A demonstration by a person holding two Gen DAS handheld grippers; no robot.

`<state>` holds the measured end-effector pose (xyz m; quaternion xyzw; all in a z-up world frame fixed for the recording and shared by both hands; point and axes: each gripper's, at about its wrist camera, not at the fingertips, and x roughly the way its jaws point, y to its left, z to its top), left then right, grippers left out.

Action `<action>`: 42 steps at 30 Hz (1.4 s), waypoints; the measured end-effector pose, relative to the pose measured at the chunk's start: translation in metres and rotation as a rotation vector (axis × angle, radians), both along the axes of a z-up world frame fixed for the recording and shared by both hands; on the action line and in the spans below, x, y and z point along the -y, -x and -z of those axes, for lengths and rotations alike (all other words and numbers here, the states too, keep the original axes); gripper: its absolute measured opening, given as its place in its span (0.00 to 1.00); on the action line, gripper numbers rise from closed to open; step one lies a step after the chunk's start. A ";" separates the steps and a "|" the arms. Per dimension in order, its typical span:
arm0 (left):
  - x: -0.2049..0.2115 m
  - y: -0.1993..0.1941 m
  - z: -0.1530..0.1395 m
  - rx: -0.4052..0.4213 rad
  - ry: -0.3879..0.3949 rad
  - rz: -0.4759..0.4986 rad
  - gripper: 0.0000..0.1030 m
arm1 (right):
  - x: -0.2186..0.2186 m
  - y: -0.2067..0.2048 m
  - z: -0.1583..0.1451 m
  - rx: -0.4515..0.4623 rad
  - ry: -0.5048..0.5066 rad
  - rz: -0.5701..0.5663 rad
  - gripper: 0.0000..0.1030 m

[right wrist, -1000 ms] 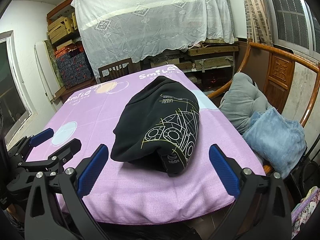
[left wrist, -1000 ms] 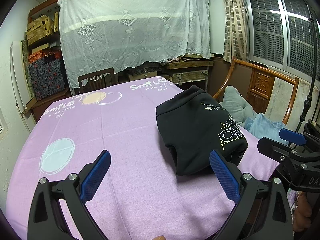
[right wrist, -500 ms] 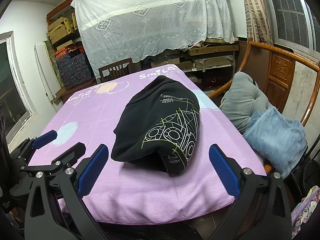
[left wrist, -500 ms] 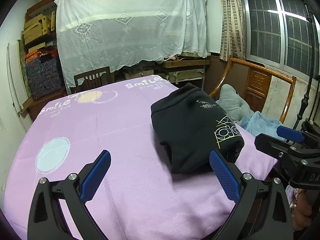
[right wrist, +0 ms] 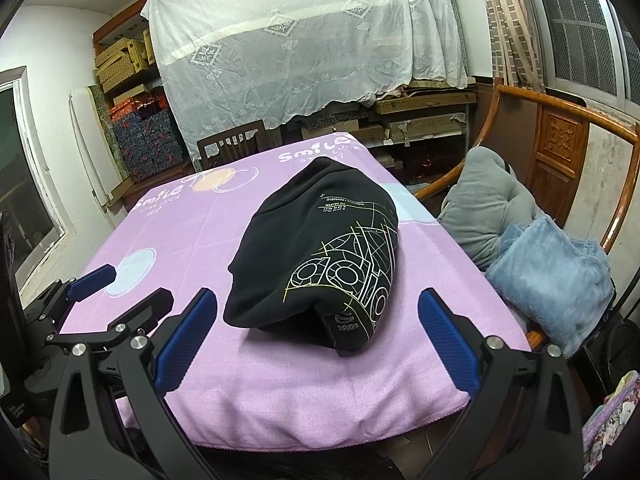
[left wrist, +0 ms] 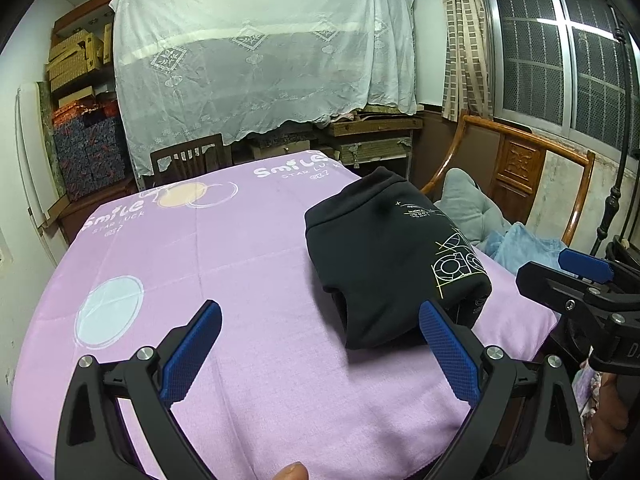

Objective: Fold large clothes

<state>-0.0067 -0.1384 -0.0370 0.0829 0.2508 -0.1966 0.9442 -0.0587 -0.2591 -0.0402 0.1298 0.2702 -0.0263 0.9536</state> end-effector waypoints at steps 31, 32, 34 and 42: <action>0.001 0.001 0.003 -0.004 -0.008 0.013 0.97 | 0.000 0.000 -0.002 0.000 -0.001 -0.001 0.95; 0.001 0.001 0.004 -0.009 -0.006 0.016 0.97 | -0.001 0.000 -0.002 -0.001 -0.001 -0.001 0.95; 0.001 0.001 0.005 -0.023 -0.001 0.024 0.96 | -0.001 0.000 -0.003 -0.002 -0.002 -0.001 0.95; 0.002 -0.006 0.010 -0.088 0.017 0.032 0.97 | -0.002 -0.002 0.001 -0.009 -0.006 -0.001 0.95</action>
